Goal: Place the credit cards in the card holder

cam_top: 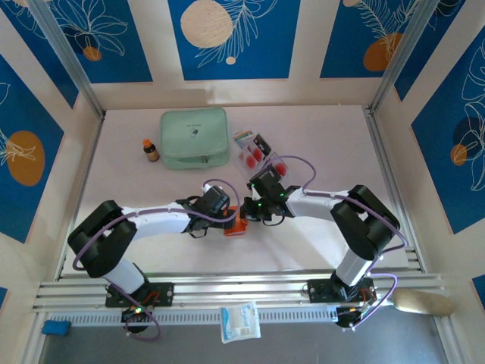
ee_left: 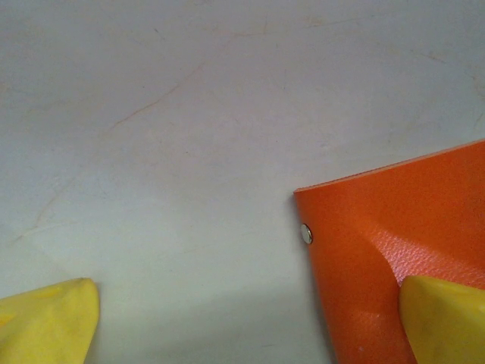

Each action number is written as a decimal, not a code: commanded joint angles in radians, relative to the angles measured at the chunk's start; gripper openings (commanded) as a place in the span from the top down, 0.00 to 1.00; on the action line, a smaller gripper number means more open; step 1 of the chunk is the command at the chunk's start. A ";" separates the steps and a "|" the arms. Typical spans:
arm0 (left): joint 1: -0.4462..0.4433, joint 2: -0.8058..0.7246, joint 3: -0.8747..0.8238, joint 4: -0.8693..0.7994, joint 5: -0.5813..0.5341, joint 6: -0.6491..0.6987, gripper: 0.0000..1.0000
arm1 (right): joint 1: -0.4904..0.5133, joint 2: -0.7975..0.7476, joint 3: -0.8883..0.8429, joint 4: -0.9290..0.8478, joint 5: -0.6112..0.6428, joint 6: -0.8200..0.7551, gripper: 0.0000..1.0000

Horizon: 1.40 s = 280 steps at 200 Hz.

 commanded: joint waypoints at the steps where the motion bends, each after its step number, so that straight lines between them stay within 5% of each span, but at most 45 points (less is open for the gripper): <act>1: -0.011 0.051 -0.025 -0.058 -0.001 0.002 0.00 | 0.002 0.019 0.009 0.007 -0.038 -0.006 1.00; 280: -0.015 0.050 -0.031 -0.054 0.001 -0.005 0.00 | -0.014 0.044 -0.009 0.035 -0.044 0.010 1.00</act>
